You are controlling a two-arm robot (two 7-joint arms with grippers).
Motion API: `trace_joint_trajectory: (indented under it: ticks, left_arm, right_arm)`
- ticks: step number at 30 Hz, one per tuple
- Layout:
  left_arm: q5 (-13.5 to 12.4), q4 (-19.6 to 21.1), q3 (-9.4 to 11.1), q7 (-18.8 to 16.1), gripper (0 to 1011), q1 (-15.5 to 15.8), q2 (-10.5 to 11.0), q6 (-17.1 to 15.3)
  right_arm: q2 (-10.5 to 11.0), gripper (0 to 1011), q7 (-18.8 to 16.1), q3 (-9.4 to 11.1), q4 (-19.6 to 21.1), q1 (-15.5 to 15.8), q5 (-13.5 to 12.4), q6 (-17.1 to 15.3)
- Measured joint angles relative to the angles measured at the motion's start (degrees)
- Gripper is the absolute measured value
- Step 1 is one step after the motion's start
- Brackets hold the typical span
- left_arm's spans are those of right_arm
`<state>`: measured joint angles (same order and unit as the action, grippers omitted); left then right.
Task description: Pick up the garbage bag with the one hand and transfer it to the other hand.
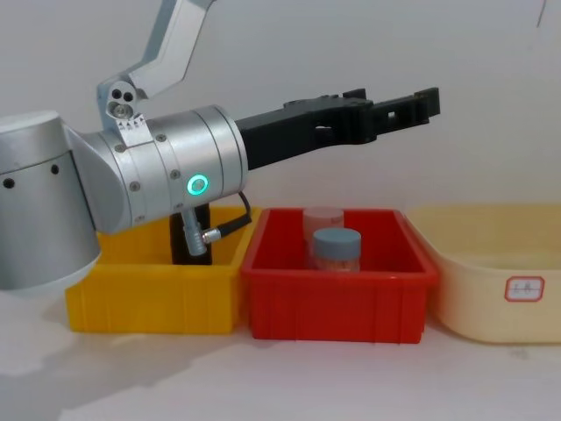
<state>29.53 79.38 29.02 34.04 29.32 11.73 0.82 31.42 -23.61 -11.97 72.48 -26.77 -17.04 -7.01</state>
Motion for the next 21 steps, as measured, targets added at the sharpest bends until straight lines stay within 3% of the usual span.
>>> trace_joint_trajectory:
  ticks: [12,21]
  left_arm:
    - [0.0,0.0,0.0,0.0,1000,0.0,0.0,0.0]
    - [0.0,0.0,0.0,-0.1,1000,0.0,0.1,0.0]
  right_arm:
    - [0.5,987,0.8,0.5,2.9,0.1,1.6,-0.4]
    - [0.1,1001,0.7,0.3,6.9,0.4,2.3,0.7]
